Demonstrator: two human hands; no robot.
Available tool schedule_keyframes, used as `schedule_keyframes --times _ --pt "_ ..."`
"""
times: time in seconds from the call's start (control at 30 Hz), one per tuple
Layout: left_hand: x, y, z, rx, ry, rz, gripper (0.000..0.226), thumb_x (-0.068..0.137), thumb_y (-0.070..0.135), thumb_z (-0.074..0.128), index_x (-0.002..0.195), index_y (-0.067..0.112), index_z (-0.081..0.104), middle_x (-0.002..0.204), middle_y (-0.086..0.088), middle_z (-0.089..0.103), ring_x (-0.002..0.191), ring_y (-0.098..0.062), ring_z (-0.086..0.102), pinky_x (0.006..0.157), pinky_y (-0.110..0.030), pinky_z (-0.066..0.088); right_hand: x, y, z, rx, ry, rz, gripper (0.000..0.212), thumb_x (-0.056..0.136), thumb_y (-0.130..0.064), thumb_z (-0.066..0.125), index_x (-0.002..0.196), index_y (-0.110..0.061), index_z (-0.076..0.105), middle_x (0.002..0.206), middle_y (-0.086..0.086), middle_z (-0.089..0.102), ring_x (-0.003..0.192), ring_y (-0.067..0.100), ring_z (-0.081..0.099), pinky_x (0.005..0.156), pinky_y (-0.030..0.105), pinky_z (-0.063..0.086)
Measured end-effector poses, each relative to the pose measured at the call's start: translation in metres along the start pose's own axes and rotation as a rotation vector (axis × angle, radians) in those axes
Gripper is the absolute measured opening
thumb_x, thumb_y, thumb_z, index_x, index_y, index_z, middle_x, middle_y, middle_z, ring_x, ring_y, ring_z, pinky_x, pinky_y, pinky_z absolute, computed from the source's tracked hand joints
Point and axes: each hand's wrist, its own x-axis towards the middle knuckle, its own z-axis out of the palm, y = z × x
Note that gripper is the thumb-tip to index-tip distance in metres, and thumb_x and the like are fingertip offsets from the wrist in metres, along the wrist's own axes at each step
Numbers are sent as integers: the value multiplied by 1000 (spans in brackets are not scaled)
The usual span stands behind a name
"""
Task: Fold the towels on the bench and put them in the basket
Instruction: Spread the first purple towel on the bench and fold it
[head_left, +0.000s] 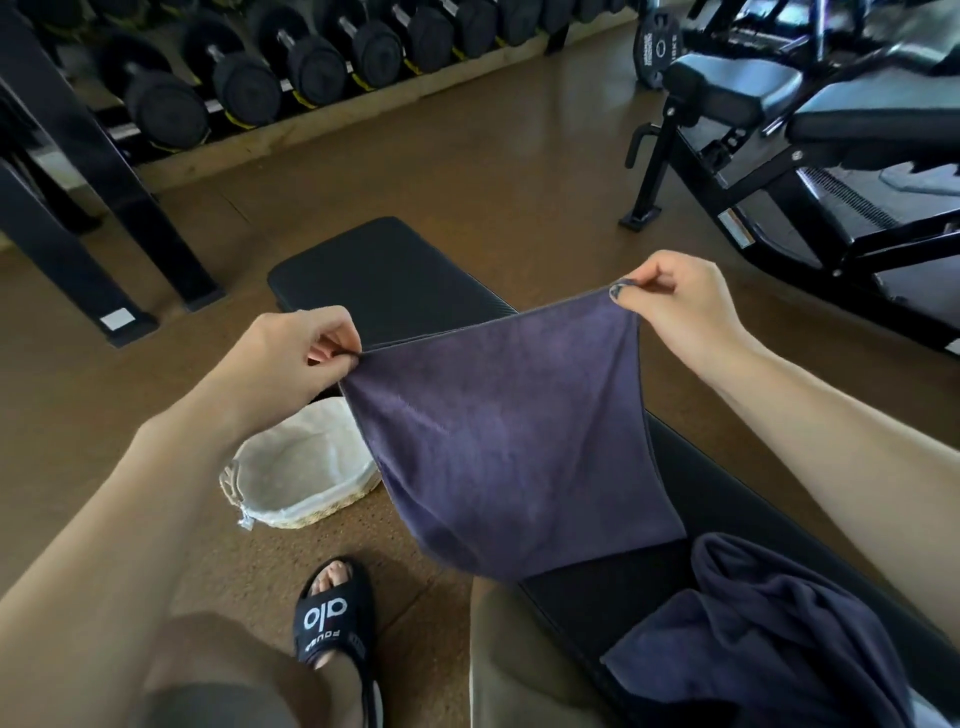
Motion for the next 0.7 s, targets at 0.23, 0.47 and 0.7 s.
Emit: schedule_keyframes --times 0.23,0.47,0.7 --pt "-30 16 -35 16 29 12 23 85 1 75 79 22 69 84 4 73 80 -6 67 79 -27 54 -20 -34 -18 -4 1 -63 9 87 -11 77 86 -5 71 86 7 74 83 20 70 80 32 57" --pt "-45 34 -65 89 94 37 16 86 7 76 81 22 70 87 2 71 85 -14 68 82 -35 56 -34 -57 -32 4 -6 -97 8 86 -12 78 85 -8 71 82 3 75 80 13 69 79 26 55" --pt "-49 47 -80 99 95 26 12 84 8 79 78 15 72 81 0 75 82 -17 71 85 -40 58 -38 -63 -41 46 -3 -104 10 84 -7 78 83 -6 68 87 8 76 89 25 73 91 45 59"
